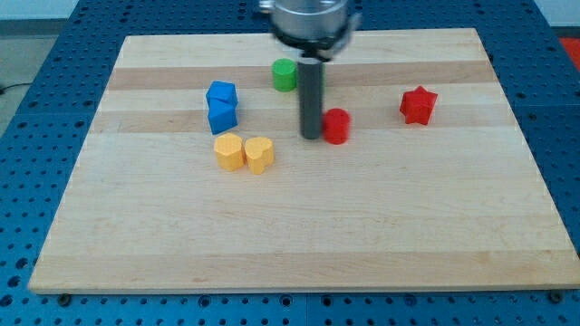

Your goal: Slide the blue triangle to the left of the blue cube

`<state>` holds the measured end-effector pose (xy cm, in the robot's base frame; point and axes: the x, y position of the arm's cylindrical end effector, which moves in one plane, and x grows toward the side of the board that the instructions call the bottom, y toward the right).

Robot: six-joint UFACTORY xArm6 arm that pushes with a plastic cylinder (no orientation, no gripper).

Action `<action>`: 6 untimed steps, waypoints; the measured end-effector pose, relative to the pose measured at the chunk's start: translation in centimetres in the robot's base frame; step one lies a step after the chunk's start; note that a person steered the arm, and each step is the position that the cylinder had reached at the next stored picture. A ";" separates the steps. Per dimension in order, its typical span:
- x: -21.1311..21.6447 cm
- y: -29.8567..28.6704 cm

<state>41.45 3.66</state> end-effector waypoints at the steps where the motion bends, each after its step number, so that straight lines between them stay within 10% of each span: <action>1: 0.0 6.9; 2: -0.2 9.9; 6: -2.2 -14.2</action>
